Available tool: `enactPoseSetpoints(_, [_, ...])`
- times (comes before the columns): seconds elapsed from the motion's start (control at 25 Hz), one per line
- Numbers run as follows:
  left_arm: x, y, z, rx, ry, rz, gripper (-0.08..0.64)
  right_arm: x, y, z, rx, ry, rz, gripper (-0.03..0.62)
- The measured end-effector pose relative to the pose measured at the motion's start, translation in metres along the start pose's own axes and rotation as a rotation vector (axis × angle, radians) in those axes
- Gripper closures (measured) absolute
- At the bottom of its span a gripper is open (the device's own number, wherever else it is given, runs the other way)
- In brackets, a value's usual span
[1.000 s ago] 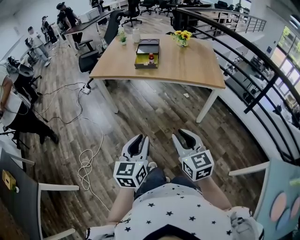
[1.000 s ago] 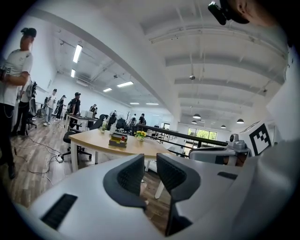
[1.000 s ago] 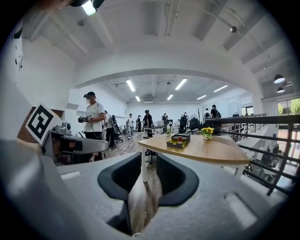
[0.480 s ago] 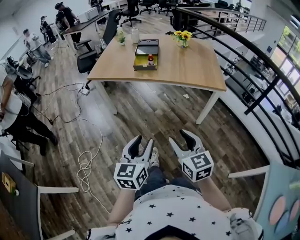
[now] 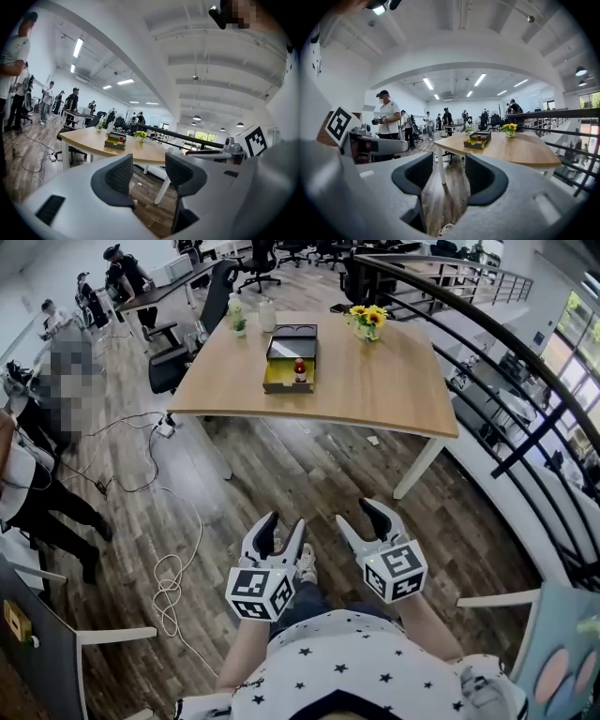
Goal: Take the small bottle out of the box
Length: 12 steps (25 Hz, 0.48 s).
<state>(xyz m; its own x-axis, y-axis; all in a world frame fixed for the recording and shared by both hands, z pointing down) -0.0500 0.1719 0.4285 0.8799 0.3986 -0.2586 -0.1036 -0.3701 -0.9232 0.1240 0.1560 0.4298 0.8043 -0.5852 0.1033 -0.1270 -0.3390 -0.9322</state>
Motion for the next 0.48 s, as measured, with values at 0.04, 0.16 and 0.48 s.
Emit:
enactPoseSetpoints(0.04, [-0.003, 0.003, -0.008, -0.003, -0.003, 0.000, 0.364, 0.006, 0.003, -0.007, -0.003, 0.000, 0.002, 0.393])
enactPoseSetpoints(0.16, [-0.011, 0.013, -0.032, -0.011, -0.019, -0.005, 0.364, 0.020, 0.013, -0.025, -0.008, 0.000, 0.002, 0.391])
enactPoseSetpoints(0.48, [-0.046, 0.053, -0.093, -0.021, -0.037, -0.002, 0.362, 0.057, 0.051, -0.086, -0.015, -0.009, -0.004, 0.391])
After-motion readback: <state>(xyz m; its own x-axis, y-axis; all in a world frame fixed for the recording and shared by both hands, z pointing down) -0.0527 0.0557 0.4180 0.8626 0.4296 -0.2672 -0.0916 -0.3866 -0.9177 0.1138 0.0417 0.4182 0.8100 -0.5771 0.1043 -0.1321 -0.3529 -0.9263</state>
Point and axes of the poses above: the fingertips, and each gripper's own axes: z backward along the fingers, x to its right, y out of its top, the point moved 6 cm from there along z, backward along the fingers, and after that the axes turned 6 degrees about -x, right-handed, at the moved point
